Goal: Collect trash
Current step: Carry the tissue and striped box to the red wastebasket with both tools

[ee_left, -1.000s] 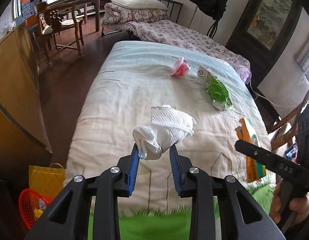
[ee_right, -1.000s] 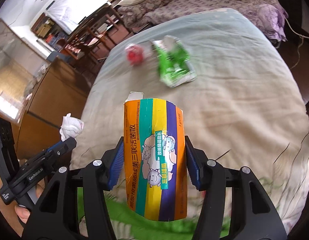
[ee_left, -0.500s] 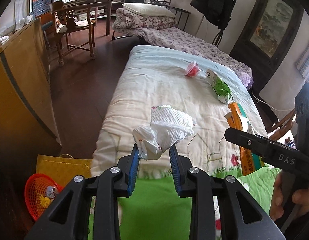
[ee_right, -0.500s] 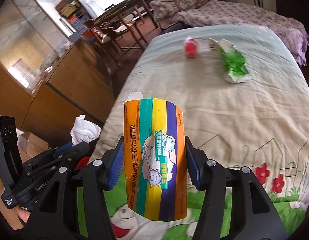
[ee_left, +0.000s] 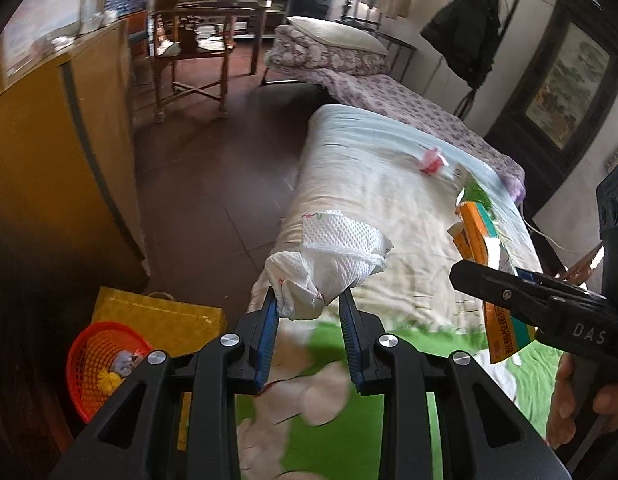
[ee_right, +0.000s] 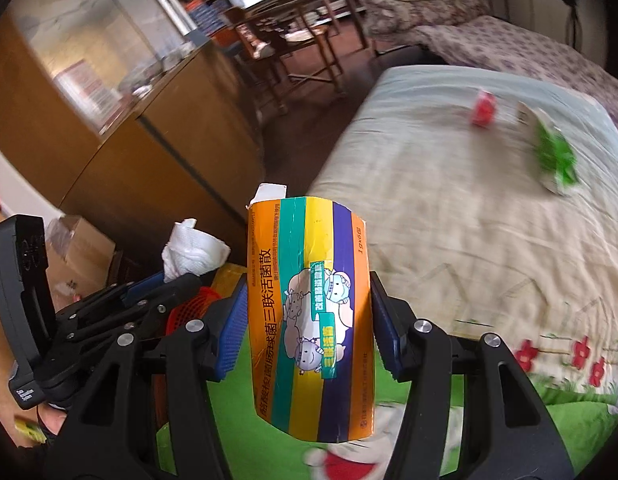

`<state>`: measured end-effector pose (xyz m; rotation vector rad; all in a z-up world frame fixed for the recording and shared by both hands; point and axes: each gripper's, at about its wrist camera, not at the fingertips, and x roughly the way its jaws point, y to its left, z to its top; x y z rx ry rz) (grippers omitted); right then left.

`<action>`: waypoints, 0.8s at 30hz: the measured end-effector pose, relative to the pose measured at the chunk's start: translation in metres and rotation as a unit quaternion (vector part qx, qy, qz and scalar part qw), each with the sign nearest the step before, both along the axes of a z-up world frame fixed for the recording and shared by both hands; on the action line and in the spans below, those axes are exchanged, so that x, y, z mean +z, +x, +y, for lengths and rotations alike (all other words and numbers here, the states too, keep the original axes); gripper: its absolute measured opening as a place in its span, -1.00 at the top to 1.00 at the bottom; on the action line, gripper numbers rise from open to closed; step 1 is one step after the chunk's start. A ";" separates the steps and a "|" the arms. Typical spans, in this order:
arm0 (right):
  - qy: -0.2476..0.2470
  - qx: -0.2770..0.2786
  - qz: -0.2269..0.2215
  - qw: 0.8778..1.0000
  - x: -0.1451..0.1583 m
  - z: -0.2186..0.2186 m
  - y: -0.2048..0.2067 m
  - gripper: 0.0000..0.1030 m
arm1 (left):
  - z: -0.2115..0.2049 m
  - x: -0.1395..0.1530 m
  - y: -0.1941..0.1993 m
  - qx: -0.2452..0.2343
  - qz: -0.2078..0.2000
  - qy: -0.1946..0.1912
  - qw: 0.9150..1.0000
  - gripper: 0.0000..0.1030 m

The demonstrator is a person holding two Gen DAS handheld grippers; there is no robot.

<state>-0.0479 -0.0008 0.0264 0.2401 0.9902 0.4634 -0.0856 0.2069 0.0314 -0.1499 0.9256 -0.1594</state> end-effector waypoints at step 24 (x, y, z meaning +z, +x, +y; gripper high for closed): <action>-0.048 0.225 0.061 0.971 -0.032 0.231 -0.001 -0.08 | 0.200 -0.077 -0.057 0.201 0.104 0.001 0.974 0.41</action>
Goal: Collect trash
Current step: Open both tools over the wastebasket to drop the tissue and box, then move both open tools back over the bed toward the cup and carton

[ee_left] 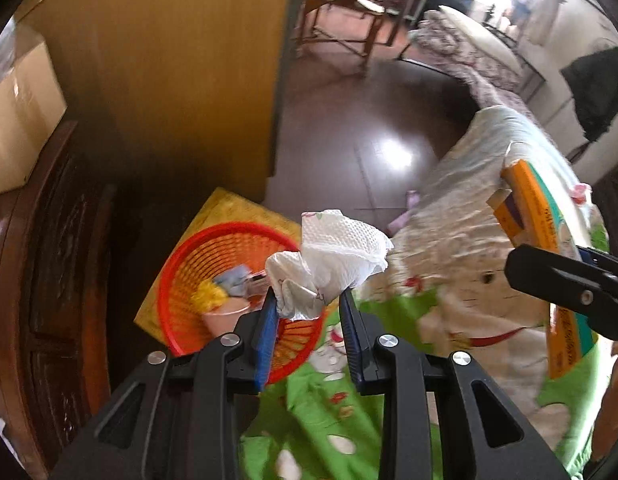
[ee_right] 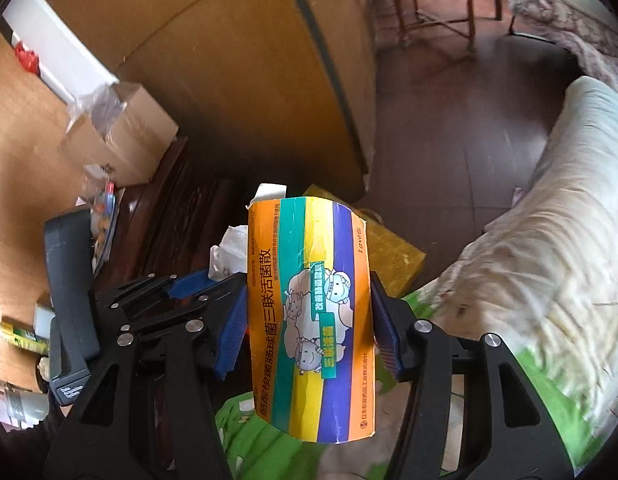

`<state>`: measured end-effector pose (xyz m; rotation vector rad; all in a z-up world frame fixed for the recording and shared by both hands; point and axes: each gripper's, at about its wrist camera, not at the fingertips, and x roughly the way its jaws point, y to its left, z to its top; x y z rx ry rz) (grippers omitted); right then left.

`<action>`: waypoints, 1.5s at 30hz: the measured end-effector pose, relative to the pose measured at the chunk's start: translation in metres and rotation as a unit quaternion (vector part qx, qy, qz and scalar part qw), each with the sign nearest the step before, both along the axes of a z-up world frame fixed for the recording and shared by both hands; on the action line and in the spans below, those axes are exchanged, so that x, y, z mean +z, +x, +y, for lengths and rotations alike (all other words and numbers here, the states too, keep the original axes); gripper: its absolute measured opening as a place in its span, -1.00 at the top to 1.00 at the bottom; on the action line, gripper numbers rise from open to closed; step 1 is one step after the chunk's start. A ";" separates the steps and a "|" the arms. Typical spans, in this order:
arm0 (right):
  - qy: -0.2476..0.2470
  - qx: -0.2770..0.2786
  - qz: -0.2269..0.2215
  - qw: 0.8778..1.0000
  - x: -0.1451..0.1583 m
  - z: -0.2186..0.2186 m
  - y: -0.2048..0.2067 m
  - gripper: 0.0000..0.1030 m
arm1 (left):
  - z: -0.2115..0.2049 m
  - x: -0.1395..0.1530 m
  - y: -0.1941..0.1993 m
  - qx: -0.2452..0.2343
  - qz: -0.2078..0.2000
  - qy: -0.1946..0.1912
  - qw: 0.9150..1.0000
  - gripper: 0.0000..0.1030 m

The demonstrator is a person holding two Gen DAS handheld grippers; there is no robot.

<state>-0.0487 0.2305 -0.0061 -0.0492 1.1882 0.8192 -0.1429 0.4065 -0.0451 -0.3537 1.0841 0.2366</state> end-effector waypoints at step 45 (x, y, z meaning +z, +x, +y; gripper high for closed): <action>-0.011 -0.076 -0.022 0.997 -0.009 -0.063 0.031 -0.36 | -0.017 -0.006 0.038 0.010 0.027 0.024 0.999 -0.40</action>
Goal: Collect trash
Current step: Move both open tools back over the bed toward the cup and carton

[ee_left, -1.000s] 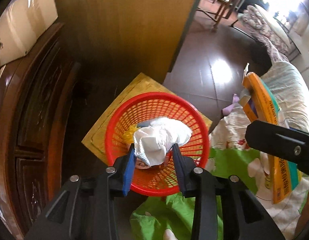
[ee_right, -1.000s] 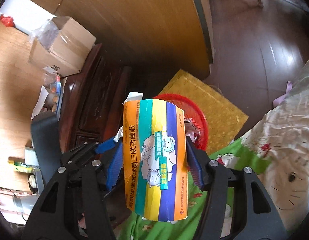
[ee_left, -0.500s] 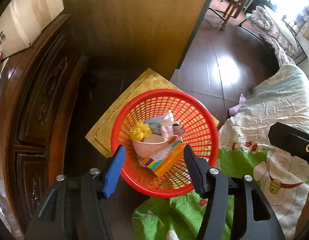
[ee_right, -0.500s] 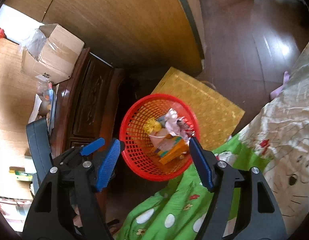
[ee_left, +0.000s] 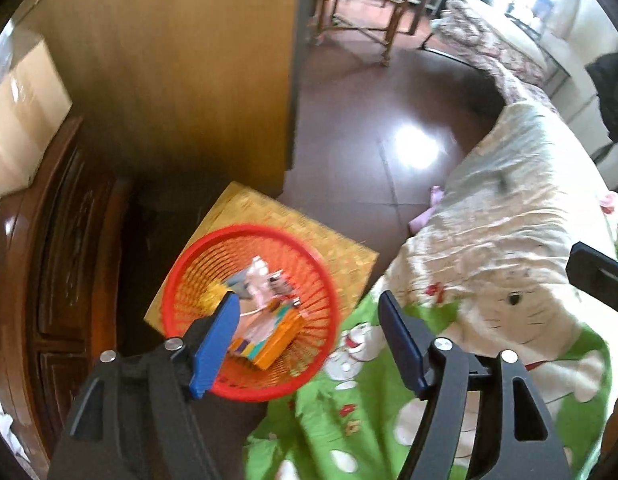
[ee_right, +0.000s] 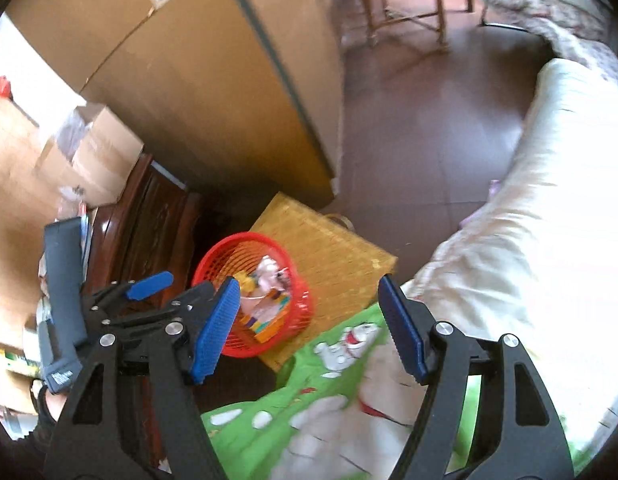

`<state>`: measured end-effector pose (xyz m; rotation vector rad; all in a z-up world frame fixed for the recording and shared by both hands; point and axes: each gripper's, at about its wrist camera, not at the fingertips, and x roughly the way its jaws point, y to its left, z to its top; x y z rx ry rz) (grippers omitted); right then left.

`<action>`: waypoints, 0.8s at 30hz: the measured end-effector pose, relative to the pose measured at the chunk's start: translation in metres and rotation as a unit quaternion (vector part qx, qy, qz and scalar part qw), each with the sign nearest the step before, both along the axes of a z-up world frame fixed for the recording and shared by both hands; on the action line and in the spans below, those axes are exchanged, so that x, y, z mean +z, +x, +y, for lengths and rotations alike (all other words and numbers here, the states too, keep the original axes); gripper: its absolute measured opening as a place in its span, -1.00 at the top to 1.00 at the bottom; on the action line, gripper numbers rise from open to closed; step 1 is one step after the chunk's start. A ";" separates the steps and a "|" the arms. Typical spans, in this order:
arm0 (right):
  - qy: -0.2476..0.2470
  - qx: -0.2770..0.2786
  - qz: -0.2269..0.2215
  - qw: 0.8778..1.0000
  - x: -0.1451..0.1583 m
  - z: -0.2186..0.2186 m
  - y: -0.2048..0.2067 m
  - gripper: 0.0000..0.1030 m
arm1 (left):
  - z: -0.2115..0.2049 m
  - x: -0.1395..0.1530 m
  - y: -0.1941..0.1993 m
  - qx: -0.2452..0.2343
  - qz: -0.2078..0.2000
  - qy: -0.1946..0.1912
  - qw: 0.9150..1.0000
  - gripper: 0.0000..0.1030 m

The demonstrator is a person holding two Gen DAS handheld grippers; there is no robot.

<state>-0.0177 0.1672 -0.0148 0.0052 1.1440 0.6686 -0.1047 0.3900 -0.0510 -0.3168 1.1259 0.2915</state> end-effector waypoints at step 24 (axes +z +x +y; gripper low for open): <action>0.019 -0.235 -0.047 0.971 0.002 -0.273 0.039 -0.42 | -0.218 0.057 0.084 -0.173 -0.045 0.031 0.983 -0.56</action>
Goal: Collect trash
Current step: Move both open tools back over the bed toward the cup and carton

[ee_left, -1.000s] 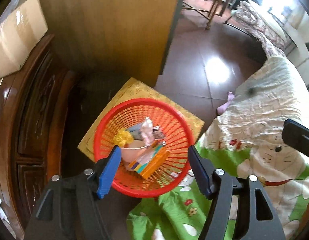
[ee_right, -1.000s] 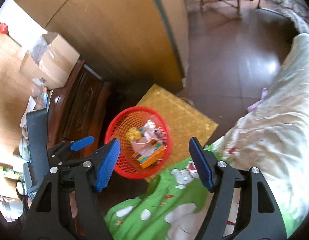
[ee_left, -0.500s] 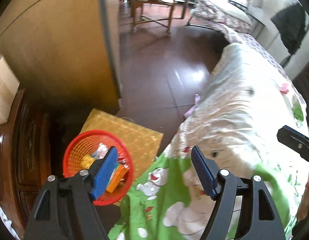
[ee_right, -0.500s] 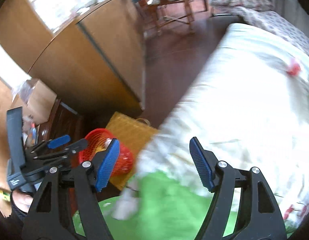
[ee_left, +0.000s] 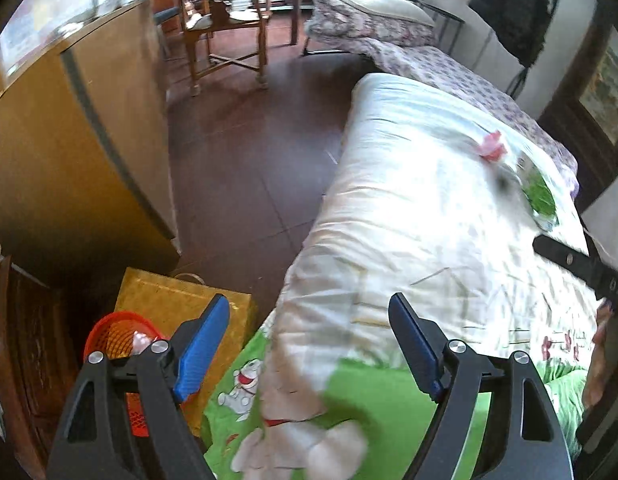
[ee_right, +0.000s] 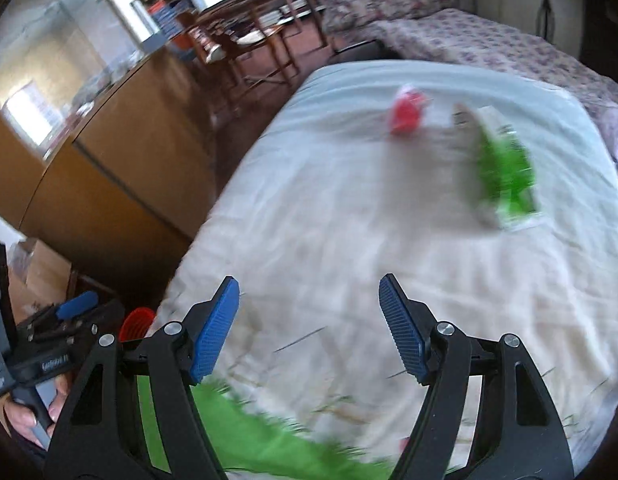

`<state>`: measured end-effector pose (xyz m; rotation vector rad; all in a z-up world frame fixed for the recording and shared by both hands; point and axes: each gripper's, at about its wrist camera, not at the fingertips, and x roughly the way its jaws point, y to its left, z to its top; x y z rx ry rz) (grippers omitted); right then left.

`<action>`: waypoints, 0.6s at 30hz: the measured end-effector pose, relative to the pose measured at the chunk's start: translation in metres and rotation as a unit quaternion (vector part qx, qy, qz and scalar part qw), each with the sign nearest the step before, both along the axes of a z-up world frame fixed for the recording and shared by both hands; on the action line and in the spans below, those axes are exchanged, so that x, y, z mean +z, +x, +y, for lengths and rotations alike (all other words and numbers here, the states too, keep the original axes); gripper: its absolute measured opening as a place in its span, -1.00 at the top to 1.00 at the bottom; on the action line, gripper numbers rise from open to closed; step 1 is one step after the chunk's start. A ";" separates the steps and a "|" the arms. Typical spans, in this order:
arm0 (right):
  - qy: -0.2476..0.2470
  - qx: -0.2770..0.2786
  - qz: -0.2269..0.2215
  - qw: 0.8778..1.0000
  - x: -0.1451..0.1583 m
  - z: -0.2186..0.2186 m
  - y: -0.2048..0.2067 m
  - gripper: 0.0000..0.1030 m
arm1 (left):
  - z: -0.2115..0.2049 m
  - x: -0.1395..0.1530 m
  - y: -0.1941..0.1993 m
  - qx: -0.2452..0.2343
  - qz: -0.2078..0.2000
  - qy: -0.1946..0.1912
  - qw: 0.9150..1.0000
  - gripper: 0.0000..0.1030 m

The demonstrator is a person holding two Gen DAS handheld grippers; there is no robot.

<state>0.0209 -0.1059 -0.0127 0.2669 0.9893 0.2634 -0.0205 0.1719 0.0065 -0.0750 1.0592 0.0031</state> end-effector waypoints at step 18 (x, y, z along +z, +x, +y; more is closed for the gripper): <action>-0.036 -0.115 0.001 0.993 -0.034 -0.099 0.051 -0.67 | -0.098 -0.019 0.058 -0.075 0.008 -0.001 0.997 -0.61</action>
